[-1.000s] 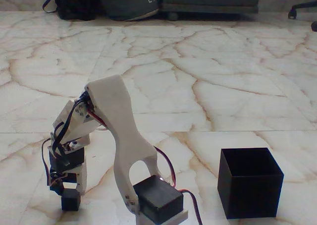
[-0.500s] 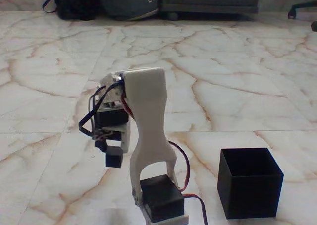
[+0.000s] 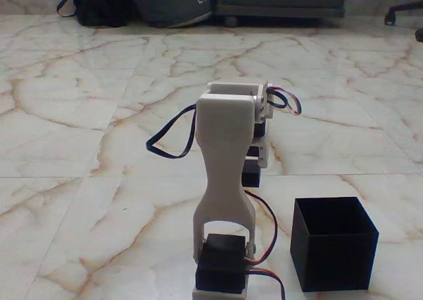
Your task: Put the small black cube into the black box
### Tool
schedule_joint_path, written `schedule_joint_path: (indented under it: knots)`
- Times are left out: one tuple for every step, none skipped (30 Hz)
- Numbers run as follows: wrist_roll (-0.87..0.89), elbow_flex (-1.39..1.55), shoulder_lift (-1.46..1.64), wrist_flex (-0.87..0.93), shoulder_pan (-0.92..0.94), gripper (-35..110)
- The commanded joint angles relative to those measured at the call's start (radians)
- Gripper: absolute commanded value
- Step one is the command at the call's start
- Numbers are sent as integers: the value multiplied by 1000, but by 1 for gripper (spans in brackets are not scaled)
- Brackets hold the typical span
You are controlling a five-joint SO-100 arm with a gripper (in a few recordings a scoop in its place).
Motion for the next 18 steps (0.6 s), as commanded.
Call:
schedule_joint_path:
  knots:
    - [-28, -55, 74, 20, 52, 0]
    - [-51, -54, 87, 35, 84, 0]
    - [-63, -54, 94, 40, 110, 0]
    - [-72, -54, 100, 41, 130, 0]
    - [-78, -54, 109, 41, 152, 0]
    - [-92, -52, 121, 54, 186, 0]
    - [-109, -52, 132, 57, 222, 0]
    - [-129, -52, 146, 60, 259, 0]
    - [-156, -52, 156, 61, 298, 0]
    - [-173, -49, 158, 63, 333, 0]
    - [-173, -40, 160, 71, 359, 0]
    - [-179, -11, 166, 71, 380, 0]
    - [-198, 8, 172, 75, 403, 0]
    - [-225, 12, 169, 89, 428, 0]
    - [-249, 15, 163, 92, 454, 0]
    - [-278, 26, 156, 92, 482, 0]
    - [-290, 41, 155, 92, 495, 0]
    - [-287, 54, 153, 89, 495, 0]
